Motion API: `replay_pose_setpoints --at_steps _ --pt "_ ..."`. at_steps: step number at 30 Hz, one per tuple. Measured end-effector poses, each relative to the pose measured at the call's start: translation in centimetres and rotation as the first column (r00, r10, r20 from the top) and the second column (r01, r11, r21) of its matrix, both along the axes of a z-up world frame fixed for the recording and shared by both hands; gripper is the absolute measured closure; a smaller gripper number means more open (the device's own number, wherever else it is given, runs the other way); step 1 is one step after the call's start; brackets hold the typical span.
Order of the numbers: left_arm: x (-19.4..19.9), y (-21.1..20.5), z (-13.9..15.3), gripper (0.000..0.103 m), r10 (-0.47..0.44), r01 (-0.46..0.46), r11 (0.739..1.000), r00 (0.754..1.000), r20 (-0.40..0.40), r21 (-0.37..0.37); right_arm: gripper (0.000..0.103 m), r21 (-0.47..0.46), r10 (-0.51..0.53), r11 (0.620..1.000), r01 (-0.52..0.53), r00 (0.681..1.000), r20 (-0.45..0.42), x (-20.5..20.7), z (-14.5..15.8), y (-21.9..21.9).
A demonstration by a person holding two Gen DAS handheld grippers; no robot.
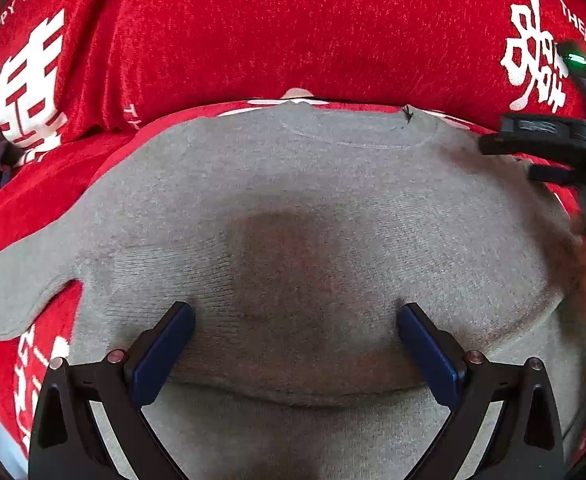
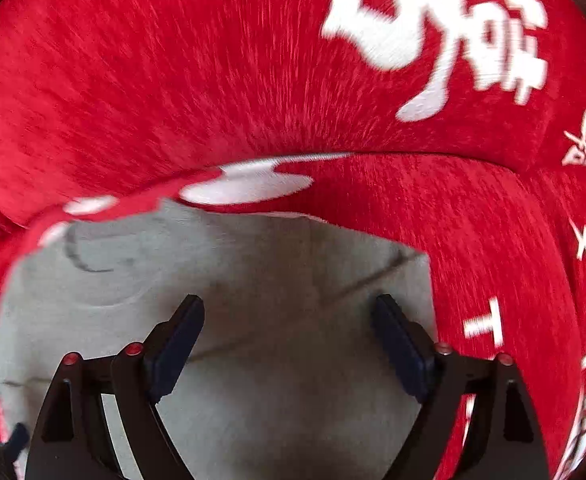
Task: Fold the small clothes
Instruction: 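Move the left gripper toward the other sleeve cuff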
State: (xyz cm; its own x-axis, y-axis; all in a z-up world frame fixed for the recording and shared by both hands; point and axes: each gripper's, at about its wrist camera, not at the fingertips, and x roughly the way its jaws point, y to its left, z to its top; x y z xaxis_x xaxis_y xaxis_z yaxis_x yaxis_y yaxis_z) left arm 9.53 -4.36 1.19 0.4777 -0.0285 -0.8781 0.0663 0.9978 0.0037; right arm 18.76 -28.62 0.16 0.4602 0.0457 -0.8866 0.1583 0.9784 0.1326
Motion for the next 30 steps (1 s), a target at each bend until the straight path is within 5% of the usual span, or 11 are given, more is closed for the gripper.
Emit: replay_pose_setpoints --at_steps 3,6,15,19,26,30 --pt "-0.3 -0.3 0.1 0.001 -0.014 0.014 1.0 1.0 0.003 -0.009 0.015 -0.01 -0.007 1.0 0.007 0.999 0.043 -3.4 0.5 -0.2" --pt "-0.3 -0.6 -0.4 0.001 -0.017 0.017 1.0 1.0 0.004 0.002 0.015 -0.049 -0.024 0.999 0.024 1.0 -0.004 -4.9 -1.4 -0.6" --pt "-2.4 1.2 0.2 0.001 0.006 -0.006 1.0 1.0 0.011 -0.012 0.015 -0.218 0.035 0.976 -0.021 0.998 0.056 -12.3 1.1 1.8" --pt "-3.6 1.6 0.4 0.001 0.012 -0.012 0.999 1.0 0.016 -0.031 0.015 -0.155 0.03 0.988 -0.015 0.996 0.089 -13.8 2.2 2.6" --pt "-4.6 5.1 2.2 0.001 0.121 -0.121 0.993 0.988 0.093 -0.006 0.015 -0.173 0.139 0.978 -0.12 0.985 0.104 -14.8 3.0 8.3" --pt "-4.5 11.4 2.5 0.001 0.293 -0.289 0.956 0.953 0.081 -0.053 0.015 -0.198 0.201 0.964 -0.179 0.975 0.094 -15.6 2.7 11.2"
